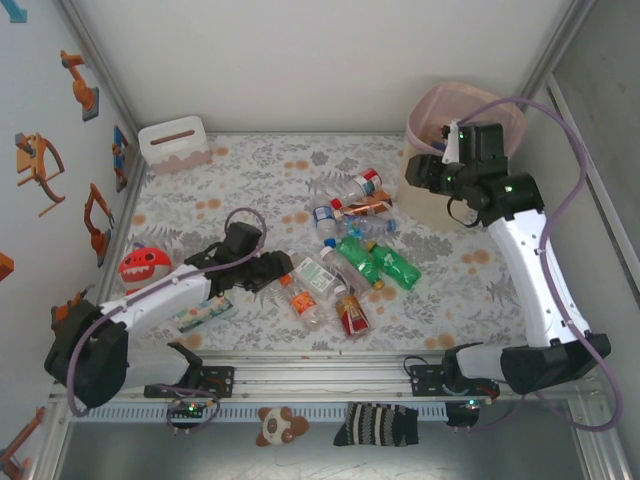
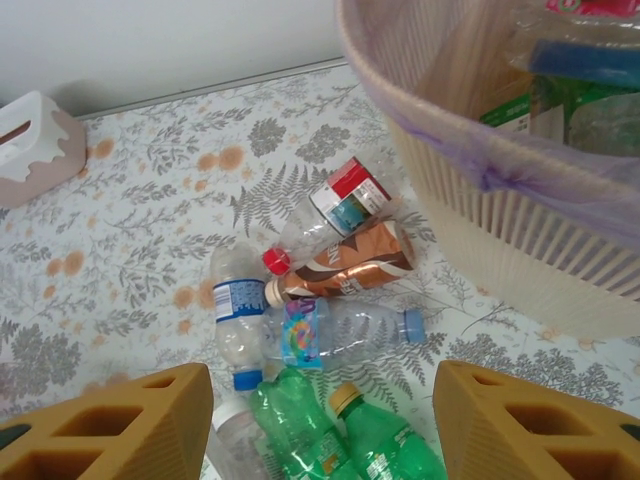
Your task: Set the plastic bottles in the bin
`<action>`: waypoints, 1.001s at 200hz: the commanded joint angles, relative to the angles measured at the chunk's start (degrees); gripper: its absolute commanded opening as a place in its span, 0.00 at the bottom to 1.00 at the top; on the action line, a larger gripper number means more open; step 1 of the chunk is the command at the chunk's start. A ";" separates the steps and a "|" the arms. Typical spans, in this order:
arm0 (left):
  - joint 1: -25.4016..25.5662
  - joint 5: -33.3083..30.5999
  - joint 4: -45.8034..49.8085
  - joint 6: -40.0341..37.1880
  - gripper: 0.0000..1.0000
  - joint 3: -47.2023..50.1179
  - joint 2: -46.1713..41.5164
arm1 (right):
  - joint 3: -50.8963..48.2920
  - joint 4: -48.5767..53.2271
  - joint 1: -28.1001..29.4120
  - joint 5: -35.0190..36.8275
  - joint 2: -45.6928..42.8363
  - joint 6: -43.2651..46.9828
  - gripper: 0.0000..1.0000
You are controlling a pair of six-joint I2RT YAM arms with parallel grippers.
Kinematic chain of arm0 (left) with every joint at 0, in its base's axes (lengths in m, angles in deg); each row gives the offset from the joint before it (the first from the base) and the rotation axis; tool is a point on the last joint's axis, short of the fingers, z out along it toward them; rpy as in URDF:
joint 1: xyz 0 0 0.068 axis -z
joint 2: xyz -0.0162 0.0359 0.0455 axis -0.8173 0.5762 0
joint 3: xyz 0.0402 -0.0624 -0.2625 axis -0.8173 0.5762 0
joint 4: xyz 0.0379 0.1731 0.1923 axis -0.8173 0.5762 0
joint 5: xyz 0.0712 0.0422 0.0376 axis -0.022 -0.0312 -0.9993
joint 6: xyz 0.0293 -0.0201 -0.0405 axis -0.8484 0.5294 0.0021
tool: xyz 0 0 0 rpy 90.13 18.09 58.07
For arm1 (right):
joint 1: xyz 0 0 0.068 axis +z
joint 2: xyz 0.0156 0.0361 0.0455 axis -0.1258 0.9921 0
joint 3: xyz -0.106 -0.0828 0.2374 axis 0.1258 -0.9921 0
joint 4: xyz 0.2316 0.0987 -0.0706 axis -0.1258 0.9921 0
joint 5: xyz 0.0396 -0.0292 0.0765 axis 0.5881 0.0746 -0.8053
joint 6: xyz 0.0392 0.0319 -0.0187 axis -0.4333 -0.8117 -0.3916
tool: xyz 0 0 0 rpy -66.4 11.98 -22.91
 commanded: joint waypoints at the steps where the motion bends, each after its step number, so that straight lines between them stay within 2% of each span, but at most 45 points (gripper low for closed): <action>1: -0.73 1.98 -2.96 2.81 0.58 -0.47 2.69 | -0.39 -1.36 1.17 -0.54 -1.00 -1.04 0.59; 45: -3.05 2.64 -5.42 4.08 0.57 0.91 5.90 | -0.07 -1.00 2.41 0.35 -0.75 -1.03 0.59; 108: -4.54 8.31 -13.79 6.67 0.53 3.30 11.97 | 0.57 -0.75 3.08 1.18 -0.42 -0.98 0.58; 139: -4.50 8.97 -16.75 7.98 0.45 4.36 13.34 | 0.79 -0.71 3.62 1.57 -0.36 -1.07 0.58; 200: -4.67 7.16 -15.00 8.09 0.32 4.64 10.19 | 1.04 -0.31 4.13 2.36 -0.62 -0.77 0.58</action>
